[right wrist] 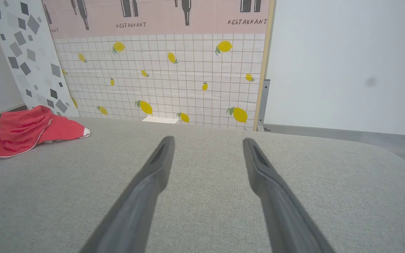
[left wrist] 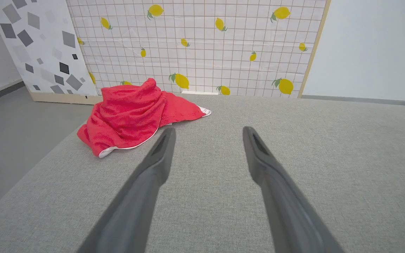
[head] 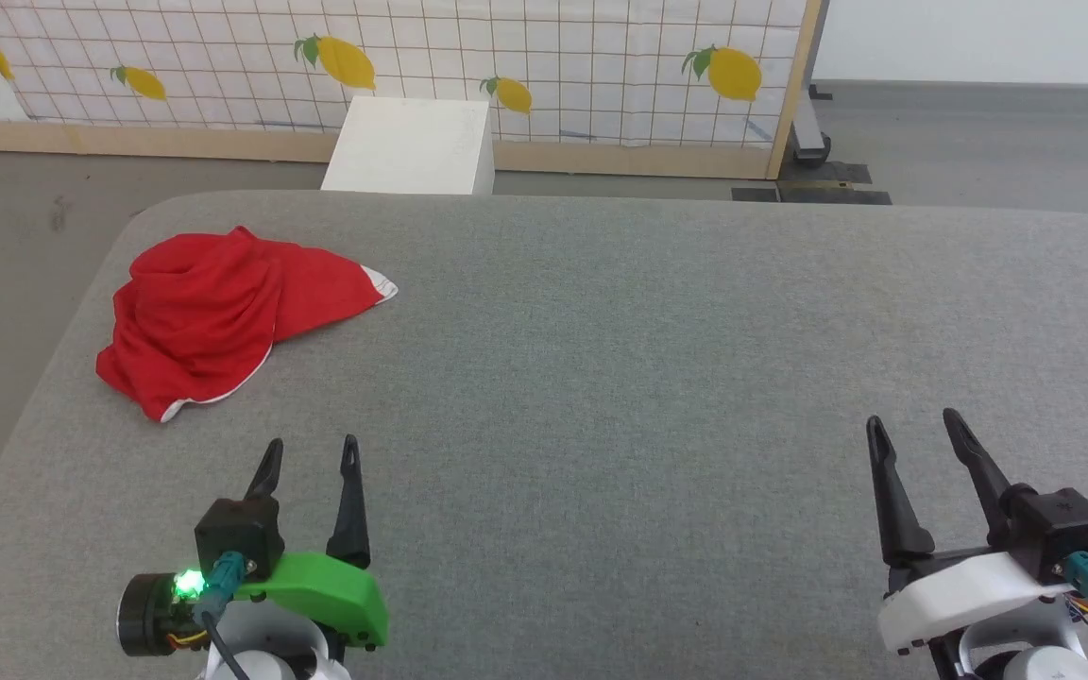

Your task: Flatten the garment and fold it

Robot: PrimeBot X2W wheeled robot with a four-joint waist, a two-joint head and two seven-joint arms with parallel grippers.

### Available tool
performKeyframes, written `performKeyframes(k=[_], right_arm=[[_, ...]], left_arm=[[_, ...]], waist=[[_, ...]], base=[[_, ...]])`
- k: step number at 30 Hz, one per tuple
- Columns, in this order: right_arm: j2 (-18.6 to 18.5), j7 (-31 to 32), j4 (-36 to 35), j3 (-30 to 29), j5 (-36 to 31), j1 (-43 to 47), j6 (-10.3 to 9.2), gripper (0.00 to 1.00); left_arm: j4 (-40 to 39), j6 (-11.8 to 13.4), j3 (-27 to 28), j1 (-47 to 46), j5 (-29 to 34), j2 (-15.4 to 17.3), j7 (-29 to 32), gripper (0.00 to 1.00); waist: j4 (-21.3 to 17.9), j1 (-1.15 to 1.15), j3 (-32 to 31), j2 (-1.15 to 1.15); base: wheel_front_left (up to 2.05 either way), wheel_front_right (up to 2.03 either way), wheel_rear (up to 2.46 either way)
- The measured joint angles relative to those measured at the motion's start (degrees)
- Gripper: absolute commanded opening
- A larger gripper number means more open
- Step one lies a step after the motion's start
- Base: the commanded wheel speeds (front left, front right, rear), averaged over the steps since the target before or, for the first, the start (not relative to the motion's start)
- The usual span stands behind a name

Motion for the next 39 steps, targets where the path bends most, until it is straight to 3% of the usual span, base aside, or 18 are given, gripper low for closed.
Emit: performKeyframes(k=[24,30,39], right_arm=[[0.0,-3.09,1.35,-1.58,0.47,0.46,0.0,1.0],[0.01,-4.04,1.52,-1.98,0.96,1.27,0.0,1.0],[0.04,-5.06,1.69,-1.47,1.57,1.27,0.0,1.0]], left_arm=[[3.48,1.42,-3.16,-1.21,-3.16,0.86,-3.31,1.0],[4.06,1.88,-3.6,-1.57,-3.71,1.22,-4.01,1.0],[4.37,2.98,-3.57,-1.55,-5.66,2.52,-5.08,1.0]], waist=[[1.83,0.0,-1.0,0.0],[5.23,0.0,-1.28,0.0],[13.43,0.0,-1.31,0.0]], base=[[0.0,0.0,0.0],[0.0,0.0,0.0],[0.0,0.0,0.0]])
